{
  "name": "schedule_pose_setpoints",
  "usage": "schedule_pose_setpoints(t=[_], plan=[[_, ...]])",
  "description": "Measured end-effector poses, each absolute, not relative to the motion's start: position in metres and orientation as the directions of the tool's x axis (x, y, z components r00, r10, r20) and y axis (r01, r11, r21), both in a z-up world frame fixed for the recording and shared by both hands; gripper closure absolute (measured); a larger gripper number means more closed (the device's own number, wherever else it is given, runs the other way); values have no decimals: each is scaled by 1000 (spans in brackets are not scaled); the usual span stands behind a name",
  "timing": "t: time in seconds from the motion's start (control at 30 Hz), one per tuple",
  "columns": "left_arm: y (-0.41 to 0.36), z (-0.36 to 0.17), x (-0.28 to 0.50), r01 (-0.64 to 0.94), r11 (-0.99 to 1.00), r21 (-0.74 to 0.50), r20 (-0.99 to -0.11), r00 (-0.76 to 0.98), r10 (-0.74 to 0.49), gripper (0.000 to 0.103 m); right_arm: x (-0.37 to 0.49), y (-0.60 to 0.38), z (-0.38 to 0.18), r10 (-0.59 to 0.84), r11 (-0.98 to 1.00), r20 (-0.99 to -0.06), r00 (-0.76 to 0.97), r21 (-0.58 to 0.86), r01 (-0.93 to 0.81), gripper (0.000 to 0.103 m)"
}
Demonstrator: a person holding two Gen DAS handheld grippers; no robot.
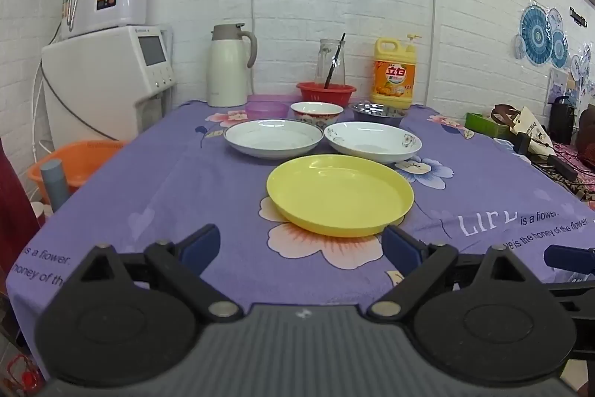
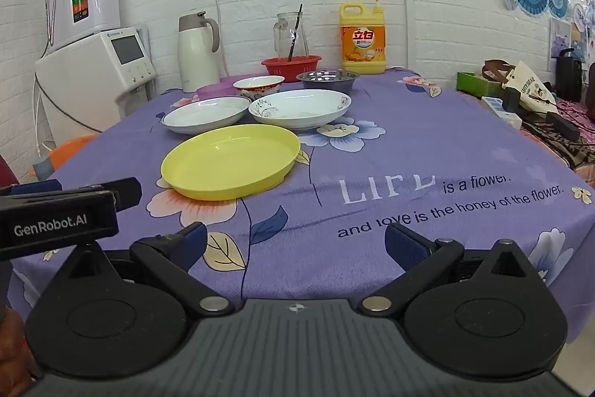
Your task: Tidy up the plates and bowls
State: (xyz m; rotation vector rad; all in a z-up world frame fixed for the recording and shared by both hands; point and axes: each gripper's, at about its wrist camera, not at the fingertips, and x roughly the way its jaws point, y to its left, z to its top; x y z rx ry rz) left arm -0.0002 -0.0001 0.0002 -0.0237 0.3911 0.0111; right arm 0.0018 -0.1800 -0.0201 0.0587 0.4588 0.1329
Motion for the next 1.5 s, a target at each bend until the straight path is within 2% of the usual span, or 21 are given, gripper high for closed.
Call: schedule_pose_setpoints(t=[0.23,1.5], plan=[[5,0,5,-17,998,-57,-398,917,-7,11,2,-179,-21,144,989,-440,886,92,-116,0],[3,-4,7,-21,999,-38,-403,915,4,11,4,-175,-28,150,988,-465,872,87,-124,0]])
